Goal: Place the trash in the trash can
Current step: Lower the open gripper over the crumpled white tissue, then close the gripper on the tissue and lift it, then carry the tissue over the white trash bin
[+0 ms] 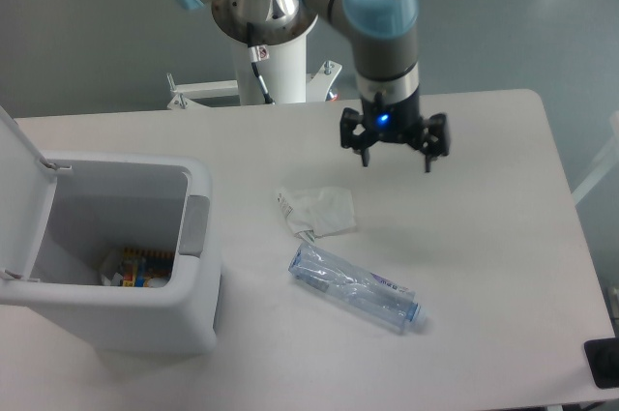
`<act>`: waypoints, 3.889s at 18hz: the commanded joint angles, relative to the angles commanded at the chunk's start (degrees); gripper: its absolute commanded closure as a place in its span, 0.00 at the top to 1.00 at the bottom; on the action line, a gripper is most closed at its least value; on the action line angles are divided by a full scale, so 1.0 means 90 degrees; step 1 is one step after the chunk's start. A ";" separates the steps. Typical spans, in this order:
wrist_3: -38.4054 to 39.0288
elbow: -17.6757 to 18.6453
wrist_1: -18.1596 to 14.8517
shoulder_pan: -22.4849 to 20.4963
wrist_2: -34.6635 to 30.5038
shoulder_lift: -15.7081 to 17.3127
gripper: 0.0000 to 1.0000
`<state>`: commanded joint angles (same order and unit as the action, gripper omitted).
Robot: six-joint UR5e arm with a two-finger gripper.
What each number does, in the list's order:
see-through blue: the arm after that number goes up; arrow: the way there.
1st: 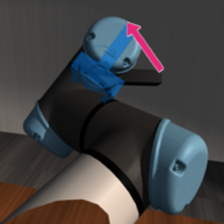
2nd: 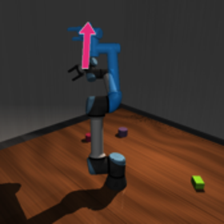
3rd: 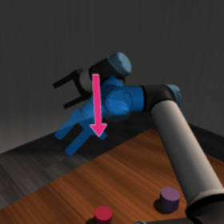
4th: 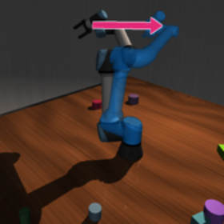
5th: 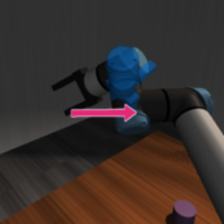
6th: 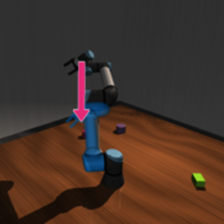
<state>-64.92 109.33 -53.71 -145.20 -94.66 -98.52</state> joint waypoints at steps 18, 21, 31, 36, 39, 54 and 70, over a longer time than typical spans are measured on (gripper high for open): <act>-0.0941 0.0391 0.0313 0.0761 -0.0263 -0.0977 1.00; -0.0921 0.0392 0.0401 0.0898 -0.0586 -0.1094 1.00; -0.0043 0.0187 0.0460 0.0918 -0.0596 -0.1133 0.28; -0.0042 0.0187 0.0450 0.0908 -0.0605 -0.1114 0.00; -0.0052 0.0187 0.0450 0.0908 -0.0615 -0.1075 0.00; -0.0562 -0.2234 -0.2997 0.0167 0.0679 -0.0274 0.00; 0.4563 -0.3114 -0.1788 0.0253 0.3437 0.0692 0.00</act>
<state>-23.85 81.30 -69.80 -142.92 -63.72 -92.29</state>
